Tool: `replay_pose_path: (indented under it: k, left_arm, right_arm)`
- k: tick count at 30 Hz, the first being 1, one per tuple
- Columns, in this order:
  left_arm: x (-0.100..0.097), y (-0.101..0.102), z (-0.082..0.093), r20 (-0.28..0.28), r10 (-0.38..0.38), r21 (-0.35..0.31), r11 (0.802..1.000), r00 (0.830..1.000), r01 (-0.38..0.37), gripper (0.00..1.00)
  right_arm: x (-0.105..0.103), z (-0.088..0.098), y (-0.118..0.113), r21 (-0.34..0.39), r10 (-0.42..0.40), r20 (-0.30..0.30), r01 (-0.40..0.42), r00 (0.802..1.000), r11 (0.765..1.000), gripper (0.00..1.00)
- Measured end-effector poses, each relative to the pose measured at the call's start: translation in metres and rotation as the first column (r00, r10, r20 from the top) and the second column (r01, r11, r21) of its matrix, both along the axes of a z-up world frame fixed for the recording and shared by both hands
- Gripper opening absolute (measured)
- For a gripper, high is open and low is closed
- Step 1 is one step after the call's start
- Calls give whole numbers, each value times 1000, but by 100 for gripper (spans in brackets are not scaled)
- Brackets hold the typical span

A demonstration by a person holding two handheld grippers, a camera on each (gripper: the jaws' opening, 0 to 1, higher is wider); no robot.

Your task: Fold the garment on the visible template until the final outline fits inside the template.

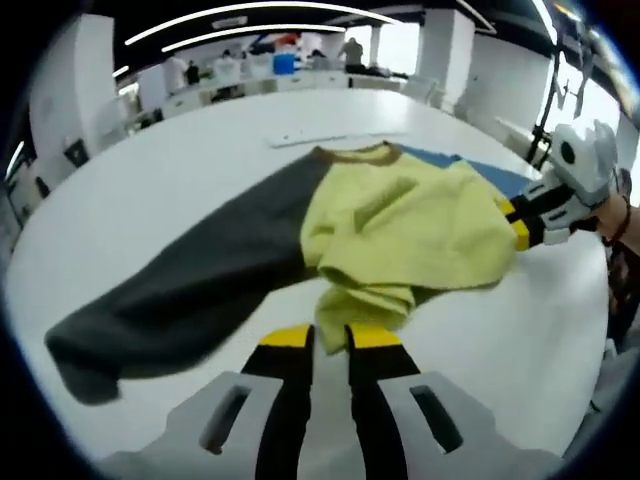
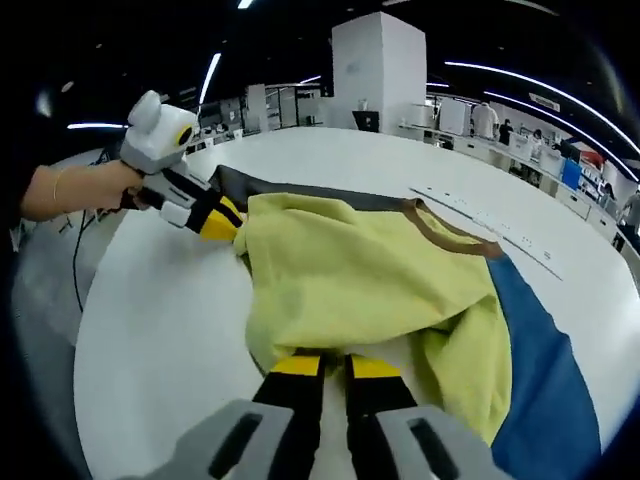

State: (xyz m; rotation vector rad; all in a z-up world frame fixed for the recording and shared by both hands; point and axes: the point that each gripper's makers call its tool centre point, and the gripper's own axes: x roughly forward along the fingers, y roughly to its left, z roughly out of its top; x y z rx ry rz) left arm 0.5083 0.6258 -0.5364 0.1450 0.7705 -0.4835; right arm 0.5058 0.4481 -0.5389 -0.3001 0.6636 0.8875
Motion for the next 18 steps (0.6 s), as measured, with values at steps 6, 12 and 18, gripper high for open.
replay_pose_path:
  k: [6, 12, 18]
  left_arm:
    - [0, -2, 0, 3, 11, -26, 1000, 1000, -10, 4]
    - [-4, 0, 1, -1, 1, -10, 1000, 1000, -1, 0]
    - [-14, 2, 6, -9, -8, -16, 1000, 1000, 8, 0]
  right_arm:
    - [0, 0, -4, 5, -29, -16, 29, 999, 1000, 0]
    - [-2, 0, -17, -23, -86, -21, 85, 996, 996, 0]
    - [-19, 10, -43, -58, -160, -8, 160, 987, 985, 0]
